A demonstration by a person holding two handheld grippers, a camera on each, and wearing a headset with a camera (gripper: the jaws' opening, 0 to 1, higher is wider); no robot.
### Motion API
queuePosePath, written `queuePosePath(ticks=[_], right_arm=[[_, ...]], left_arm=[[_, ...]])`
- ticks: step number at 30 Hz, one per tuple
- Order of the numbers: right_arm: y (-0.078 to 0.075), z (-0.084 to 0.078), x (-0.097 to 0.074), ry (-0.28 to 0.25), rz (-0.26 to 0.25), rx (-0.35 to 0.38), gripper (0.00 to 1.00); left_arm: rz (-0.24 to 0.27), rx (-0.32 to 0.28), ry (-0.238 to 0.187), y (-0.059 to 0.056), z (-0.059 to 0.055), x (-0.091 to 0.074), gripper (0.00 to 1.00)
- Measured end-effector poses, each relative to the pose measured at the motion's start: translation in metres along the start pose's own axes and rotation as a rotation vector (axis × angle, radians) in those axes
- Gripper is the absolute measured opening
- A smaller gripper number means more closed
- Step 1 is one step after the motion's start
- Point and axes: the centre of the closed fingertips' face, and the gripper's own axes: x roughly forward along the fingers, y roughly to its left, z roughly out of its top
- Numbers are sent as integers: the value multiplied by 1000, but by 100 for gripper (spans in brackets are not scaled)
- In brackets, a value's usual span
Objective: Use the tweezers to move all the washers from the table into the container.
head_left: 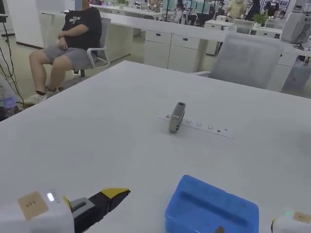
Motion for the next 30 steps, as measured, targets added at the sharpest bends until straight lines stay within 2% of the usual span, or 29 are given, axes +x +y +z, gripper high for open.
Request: queuePosePath(ticks=[4, 9, 12, 30], right_arm=[[1, -10, 0, 39, -8, -27, 3], [5, -19, -1, 60, -5, -32, 3], [4, -23, -3, 75, -19, -62, 3], [11, -25, -5, 52, 0, -43, 3]], left_arm=[[5, -5, -6, 1, 1, -1, 56], [8, -8, -8, 2, 1, -1, 55], [6, -7, -7, 2, 1, -1, 55], [1, 0, -4, 1, 1, -1, 54]])
